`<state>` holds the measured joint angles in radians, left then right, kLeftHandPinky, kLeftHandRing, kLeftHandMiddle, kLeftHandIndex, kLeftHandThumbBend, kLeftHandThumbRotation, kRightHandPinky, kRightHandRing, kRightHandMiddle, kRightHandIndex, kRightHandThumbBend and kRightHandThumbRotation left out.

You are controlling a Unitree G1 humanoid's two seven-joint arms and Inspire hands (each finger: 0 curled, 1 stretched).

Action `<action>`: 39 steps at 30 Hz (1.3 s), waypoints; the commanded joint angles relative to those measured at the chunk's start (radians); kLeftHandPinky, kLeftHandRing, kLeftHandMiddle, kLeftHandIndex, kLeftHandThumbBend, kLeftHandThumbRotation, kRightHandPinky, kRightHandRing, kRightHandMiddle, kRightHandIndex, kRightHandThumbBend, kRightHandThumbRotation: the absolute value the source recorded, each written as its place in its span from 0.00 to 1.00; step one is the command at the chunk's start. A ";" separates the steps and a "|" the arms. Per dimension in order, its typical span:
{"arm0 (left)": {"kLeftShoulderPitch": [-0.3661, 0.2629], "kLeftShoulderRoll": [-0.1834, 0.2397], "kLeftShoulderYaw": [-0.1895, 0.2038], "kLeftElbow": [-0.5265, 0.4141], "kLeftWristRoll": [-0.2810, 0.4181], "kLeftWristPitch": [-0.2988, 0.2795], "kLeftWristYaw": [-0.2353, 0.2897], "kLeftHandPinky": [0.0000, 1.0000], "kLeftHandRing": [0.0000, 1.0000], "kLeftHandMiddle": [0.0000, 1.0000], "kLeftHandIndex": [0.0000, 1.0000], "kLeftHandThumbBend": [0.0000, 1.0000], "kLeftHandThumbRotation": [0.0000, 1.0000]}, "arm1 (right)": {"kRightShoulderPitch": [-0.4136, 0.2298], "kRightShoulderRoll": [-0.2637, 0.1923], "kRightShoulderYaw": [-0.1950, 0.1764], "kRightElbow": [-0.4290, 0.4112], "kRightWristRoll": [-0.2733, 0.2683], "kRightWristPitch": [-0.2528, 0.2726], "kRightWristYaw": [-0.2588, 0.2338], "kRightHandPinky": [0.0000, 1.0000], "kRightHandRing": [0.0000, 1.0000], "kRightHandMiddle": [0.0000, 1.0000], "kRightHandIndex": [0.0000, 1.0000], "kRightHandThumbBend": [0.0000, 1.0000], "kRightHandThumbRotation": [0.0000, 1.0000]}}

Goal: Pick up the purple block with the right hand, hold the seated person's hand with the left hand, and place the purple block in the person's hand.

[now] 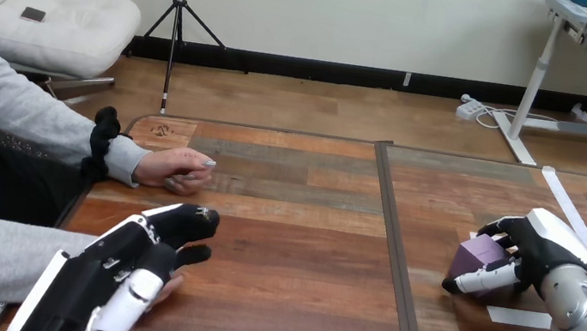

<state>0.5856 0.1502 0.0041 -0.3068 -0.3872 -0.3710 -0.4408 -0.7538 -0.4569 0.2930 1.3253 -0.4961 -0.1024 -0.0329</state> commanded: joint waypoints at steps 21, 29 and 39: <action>-0.031 0.005 0.009 -0.060 -0.024 0.042 -0.006 0.91 0.88 0.81 0.71 0.35 0.38 | -0.092 0.014 0.067 -0.002 -0.069 0.019 0.027 0.51 0.63 0.70 0.70 0.88 0.10; -0.035 0.004 0.009 -0.051 -0.025 0.031 -0.015 0.92 0.88 0.81 0.71 0.33 0.38 | -0.110 0.019 0.068 -0.002 -0.073 0.038 0.019 0.45 0.54 0.61 0.60 0.84 0.03; -0.035 -0.004 0.007 -0.049 -0.022 0.028 -0.013 0.92 0.87 0.81 0.70 0.32 0.38 | -0.118 0.018 0.075 -0.010 -0.086 0.024 -0.018 0.37 0.47 0.52 0.48 0.79 0.00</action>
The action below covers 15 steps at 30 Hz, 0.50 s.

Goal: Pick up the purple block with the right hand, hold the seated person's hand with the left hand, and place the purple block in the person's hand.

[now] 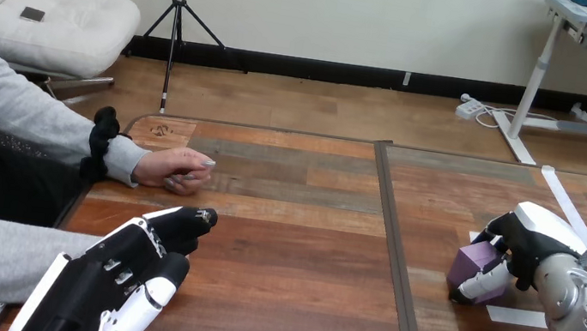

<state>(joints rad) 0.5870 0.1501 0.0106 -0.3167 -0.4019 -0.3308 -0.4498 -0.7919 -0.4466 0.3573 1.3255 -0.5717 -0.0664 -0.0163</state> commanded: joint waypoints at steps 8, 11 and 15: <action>-0.031 -0.002 0.000 -0.047 -0.003 -0.006 0.001 0.92 0.87 0.80 0.70 0.33 0.38 | -0.090 0.007 0.014 -0.011 -0.021 -0.019 -0.042 0.37 0.46 0.52 0.45 0.78 0.00; -0.027 -0.001 0.000 -0.053 -0.002 0.000 0.004 0.92 0.87 0.81 0.70 0.33 0.38 | -0.095 0.005 0.014 -0.009 -0.024 -0.023 -0.034 0.38 0.47 0.52 0.45 0.78 0.00; -0.027 0.001 0.000 -0.053 -0.004 -0.001 0.002 0.93 0.88 0.81 0.71 0.33 0.38 | -0.102 0.005 0.012 -0.009 -0.025 -0.019 -0.025 0.38 0.46 0.51 0.45 0.78 0.00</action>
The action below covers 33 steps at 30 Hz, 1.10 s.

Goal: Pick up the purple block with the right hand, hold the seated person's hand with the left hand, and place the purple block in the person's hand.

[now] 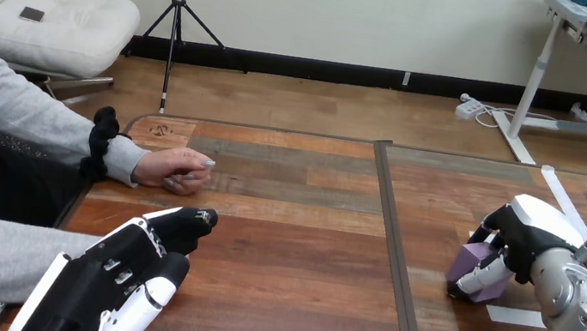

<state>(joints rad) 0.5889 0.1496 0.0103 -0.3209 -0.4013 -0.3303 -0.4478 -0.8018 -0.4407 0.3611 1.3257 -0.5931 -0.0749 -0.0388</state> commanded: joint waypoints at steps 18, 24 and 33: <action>-0.026 -0.004 0.001 -0.052 0.004 -0.001 0.012 0.97 0.89 0.81 0.70 0.32 0.39 | -0.113 -0.019 0.020 -0.018 -0.018 -0.046 0.018 0.36 0.43 0.49 0.45 0.79 0.00; -0.039 -0.004 0.002 -0.028 -0.012 -0.017 -0.008 0.98 0.88 0.81 0.70 0.32 0.39 | -0.121 -0.023 0.026 -0.020 -0.023 -0.056 0.021 0.33 0.40 0.46 0.45 0.81 0.00; -0.048 -0.007 0.005 -0.017 -0.011 -0.024 -0.017 0.97 0.87 0.80 0.70 0.34 0.40 | -0.141 -0.030 0.033 -0.027 -0.033 -0.067 0.049 0.32 0.40 0.46 0.46 0.80 0.00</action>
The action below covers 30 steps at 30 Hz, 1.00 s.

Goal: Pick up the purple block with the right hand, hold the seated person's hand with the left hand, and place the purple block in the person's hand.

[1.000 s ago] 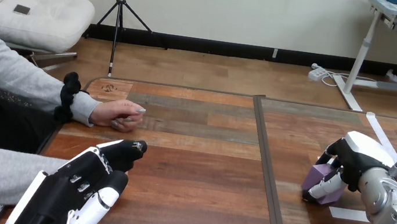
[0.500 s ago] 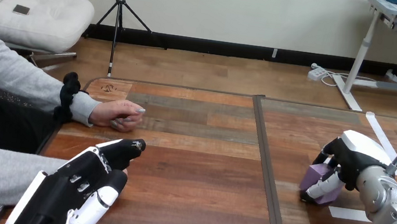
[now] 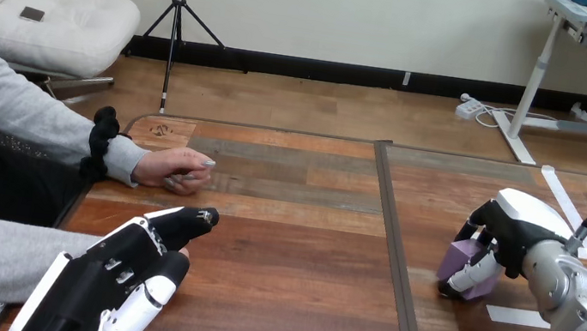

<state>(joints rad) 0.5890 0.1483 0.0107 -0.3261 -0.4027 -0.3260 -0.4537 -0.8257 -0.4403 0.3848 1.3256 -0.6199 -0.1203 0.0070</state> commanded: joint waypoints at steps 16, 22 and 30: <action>-0.044 -0.007 0.004 -0.025 -0.005 -0.004 0.002 0.97 0.88 0.81 0.70 0.35 0.41 | -0.139 -0.048 0.012 -0.042 -0.017 -0.084 0.038 0.34 0.42 0.48 0.46 0.81 0.00; -0.046 -0.001 0.011 -0.026 0.003 -0.006 0.008 0.97 0.88 0.81 0.70 0.34 0.41 | -0.139 -0.063 0.013 -0.055 -0.020 -0.138 0.040 0.34 0.42 0.48 0.46 0.81 0.00; -0.090 0.003 0.041 0.041 0.034 -0.095 -0.011 0.93 0.85 0.78 0.68 0.35 0.39 | -0.140 -0.079 0.012 -0.067 -0.027 -0.196 0.032 0.35 0.42 0.47 0.46 0.80 0.00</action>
<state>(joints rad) 0.5826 0.1490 0.0204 -0.3152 -0.3914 -0.3425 -0.4512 -0.8462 -0.4745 0.3908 1.3060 -0.6427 -0.2789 0.0515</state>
